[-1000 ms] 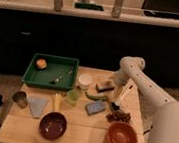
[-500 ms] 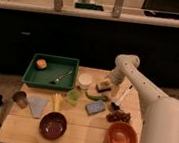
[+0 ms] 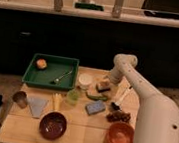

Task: Wipe purple bowl with eraser

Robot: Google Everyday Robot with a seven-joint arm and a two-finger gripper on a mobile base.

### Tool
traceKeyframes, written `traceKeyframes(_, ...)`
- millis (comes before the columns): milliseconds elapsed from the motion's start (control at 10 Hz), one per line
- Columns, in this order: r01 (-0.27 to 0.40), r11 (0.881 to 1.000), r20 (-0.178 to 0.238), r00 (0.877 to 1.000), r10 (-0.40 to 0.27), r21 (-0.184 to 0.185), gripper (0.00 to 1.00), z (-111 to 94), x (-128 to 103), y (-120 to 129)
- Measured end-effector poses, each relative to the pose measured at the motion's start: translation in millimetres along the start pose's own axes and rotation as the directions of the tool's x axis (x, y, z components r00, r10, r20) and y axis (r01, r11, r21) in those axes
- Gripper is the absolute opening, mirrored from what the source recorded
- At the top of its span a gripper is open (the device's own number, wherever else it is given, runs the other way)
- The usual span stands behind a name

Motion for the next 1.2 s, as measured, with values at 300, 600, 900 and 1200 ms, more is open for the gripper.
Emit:
traceKeyframes(300, 0.023, 1.0, 0.01, 1.0, -0.023, -0.015, 0.34, 7.3, -3.7, -5.8)
traceKeyframes(600, 0.049, 0.998, 0.016, 0.999, -0.049, -0.025, 0.06, 8.6, -3.8, -10.1)
traceKeyframes(900, 0.069, 0.997, 0.013, 0.998, -0.069, -0.013, 0.0, -8.7, -3.2, -10.7)
traceKeyframes(1200, 0.092, 0.996, 0.017, 0.996, -0.092, 0.022, 0.0, -43.8, 0.7, -9.9)
